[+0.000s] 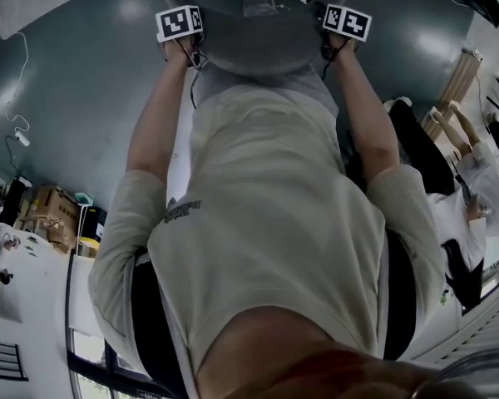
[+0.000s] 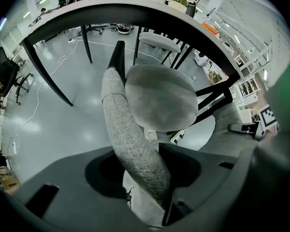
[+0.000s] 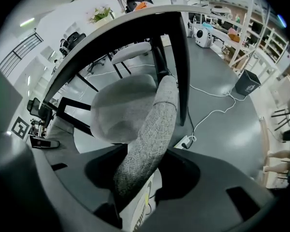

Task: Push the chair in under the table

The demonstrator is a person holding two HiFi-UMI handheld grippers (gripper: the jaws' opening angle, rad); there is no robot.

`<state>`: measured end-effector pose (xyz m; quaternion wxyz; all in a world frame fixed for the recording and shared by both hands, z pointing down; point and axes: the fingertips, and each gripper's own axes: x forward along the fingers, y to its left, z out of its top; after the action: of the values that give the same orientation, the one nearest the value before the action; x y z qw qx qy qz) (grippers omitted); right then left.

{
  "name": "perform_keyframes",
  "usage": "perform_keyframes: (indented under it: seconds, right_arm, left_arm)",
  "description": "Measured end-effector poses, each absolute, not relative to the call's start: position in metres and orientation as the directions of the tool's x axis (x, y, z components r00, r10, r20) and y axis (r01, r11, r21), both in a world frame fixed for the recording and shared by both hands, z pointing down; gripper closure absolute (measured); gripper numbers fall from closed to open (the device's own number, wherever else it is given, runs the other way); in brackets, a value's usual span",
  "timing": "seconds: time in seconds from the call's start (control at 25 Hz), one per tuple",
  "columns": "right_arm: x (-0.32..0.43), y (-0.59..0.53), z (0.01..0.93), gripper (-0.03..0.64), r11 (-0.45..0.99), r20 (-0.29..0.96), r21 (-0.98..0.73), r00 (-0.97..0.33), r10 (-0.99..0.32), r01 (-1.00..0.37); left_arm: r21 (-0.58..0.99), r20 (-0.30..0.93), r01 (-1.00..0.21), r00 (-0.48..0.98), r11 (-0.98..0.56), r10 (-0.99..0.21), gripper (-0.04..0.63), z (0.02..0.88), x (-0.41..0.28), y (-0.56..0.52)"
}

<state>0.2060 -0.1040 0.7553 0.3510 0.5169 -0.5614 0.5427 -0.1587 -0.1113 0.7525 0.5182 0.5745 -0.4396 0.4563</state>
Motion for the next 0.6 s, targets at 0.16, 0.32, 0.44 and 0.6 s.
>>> perform_keyframes:
  seconds: [0.16, 0.32, 0.44, 0.6]
  right_arm:
    - [0.209, -0.130, 0.754, 0.419, -0.140, 0.953, -0.252, -0.221, -0.208, -0.958]
    - [0.208, -0.154, 0.757, 0.417, -0.149, 0.952, -0.254, -0.220, -0.212, -0.956]
    - [0.210, -0.171, 0.758, 0.416, -0.156, 0.952, -0.254, -0.217, -0.217, -0.955]
    - [0.210, -0.192, 0.759, 0.416, -0.165, 0.950, -0.255, -0.216, -0.225, -0.953]
  left_arm:
    - [0.195, 0.980, -0.977, 0.198, -0.084, -0.031, 0.397, 0.750, -0.156, -0.141]
    - [0.200, 0.978, -0.976, 0.204, -0.083, -0.042, 0.396, 0.753, -0.156, -0.171]
    - [0.202, 0.977, -0.976, 0.206, -0.085, -0.045, 0.396, 0.754, -0.154, -0.189]
    - [0.200, 0.977, -0.975, 0.205, -0.093, -0.056, 0.394, 0.753, -0.154, -0.214]
